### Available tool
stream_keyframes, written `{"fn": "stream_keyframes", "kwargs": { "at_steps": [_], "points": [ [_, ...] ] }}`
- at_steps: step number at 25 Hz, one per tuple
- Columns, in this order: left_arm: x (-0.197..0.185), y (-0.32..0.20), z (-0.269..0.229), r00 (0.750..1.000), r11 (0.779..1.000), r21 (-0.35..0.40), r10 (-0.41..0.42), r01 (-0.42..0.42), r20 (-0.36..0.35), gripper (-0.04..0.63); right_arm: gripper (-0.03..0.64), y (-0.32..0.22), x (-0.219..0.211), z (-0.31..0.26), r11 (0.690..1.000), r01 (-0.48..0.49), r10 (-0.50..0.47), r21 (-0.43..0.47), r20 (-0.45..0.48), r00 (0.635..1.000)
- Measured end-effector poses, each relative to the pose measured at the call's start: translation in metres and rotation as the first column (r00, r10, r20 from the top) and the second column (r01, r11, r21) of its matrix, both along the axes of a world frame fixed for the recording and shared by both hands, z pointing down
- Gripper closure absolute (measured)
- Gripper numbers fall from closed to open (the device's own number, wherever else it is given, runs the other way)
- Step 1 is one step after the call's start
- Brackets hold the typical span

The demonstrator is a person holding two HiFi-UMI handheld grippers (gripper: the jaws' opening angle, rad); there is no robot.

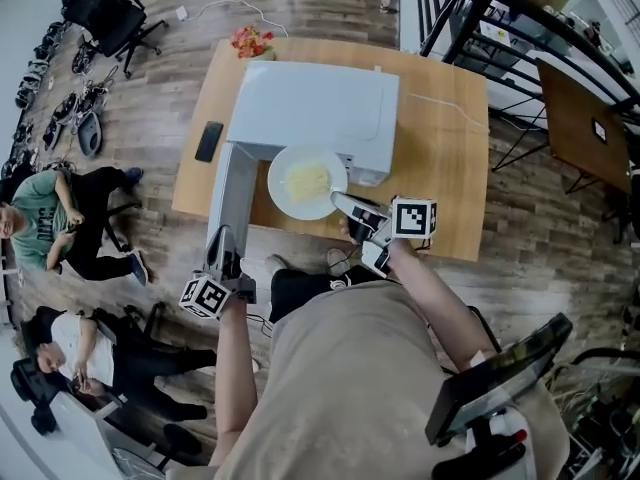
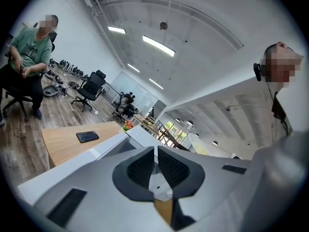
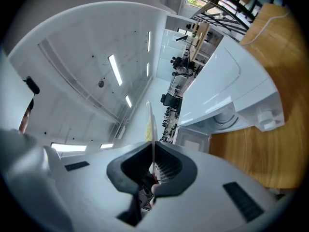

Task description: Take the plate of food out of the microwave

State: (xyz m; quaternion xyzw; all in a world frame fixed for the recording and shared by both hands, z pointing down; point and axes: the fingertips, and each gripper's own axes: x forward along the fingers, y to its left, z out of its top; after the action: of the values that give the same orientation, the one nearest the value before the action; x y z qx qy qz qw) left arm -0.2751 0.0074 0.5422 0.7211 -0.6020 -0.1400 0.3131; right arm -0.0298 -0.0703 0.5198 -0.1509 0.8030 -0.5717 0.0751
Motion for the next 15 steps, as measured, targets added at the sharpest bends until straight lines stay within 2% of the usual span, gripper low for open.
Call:
{"fn": "stream_keyframes", "kwargs": {
  "at_steps": [6, 12, 15],
  "points": [
    [0.01, -0.017, 0.013, 1.0, 0.999, -0.034, 0.01, -0.011, -0.025, 0.589, 0.598, 0.004, 0.012, 0.009, 1.0, -0.014, 0.013, -0.012, -0.033, 0.999],
    [0.012, -0.022, 0.012, 0.997, 0.996, -0.056, 0.072, -0.072, -0.01, 0.591, 0.598, 0.003, 0.017, 0.017, 0.996, -0.08, 0.079, -0.048, -0.018, 0.997],
    [0.008, -0.02, 0.012, 0.997, 0.995, -0.062, 0.082, -0.083, -0.013, 0.591, 0.597, 0.003, 0.012, 0.018, 0.995, -0.084, 0.083, -0.061, -0.011, 0.996]
  ]
}}
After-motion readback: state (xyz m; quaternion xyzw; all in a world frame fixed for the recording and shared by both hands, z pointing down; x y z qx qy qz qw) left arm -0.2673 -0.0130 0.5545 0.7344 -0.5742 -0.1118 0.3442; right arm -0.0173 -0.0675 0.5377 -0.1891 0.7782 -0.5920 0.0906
